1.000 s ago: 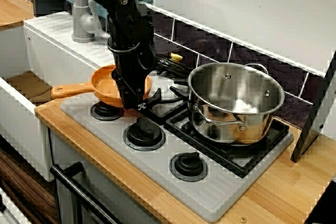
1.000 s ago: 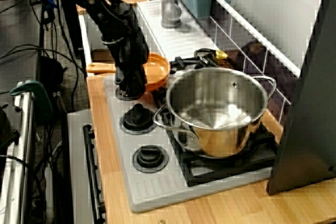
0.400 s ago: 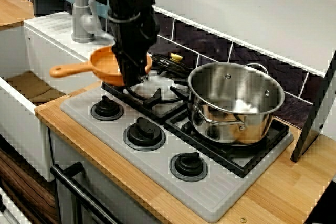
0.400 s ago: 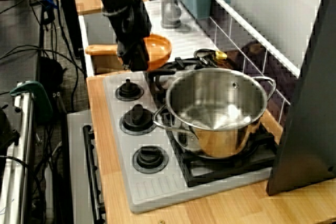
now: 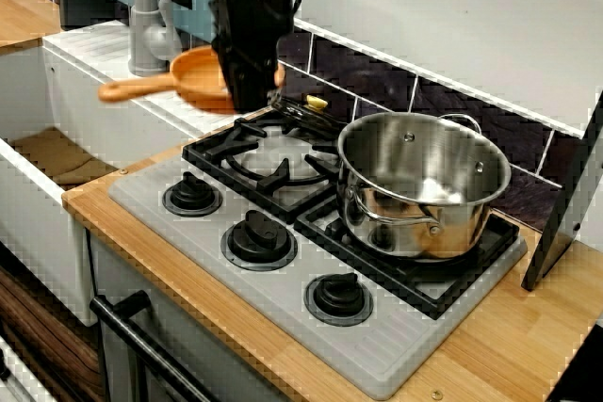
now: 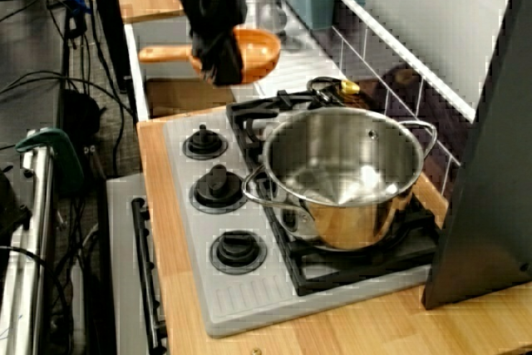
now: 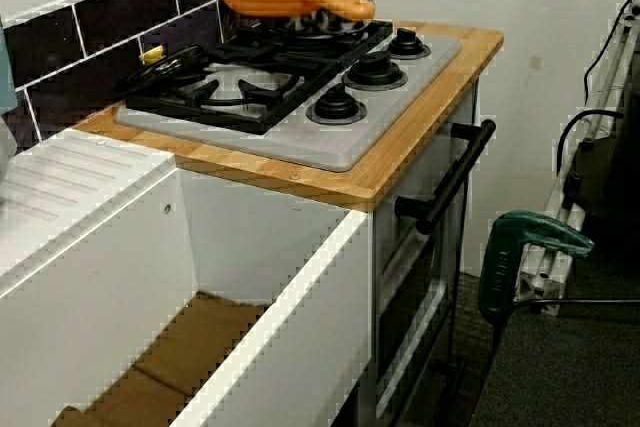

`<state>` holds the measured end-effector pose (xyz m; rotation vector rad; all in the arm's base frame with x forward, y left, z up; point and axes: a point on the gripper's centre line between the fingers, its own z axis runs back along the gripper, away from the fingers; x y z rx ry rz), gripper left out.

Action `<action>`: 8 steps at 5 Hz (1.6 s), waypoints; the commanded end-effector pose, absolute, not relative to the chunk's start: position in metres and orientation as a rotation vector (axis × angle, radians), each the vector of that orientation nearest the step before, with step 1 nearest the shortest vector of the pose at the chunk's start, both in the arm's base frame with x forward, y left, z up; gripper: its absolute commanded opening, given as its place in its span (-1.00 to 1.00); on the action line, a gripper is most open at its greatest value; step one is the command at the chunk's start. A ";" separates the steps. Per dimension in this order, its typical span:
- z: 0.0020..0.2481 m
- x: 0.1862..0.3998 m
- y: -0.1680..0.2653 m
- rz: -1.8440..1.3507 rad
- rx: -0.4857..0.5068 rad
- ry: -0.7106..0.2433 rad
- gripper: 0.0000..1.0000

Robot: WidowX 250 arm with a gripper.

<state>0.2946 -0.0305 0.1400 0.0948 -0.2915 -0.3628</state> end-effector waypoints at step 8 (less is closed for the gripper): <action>0.178 0.336 -0.052 -0.269 0.251 -0.349 -1.00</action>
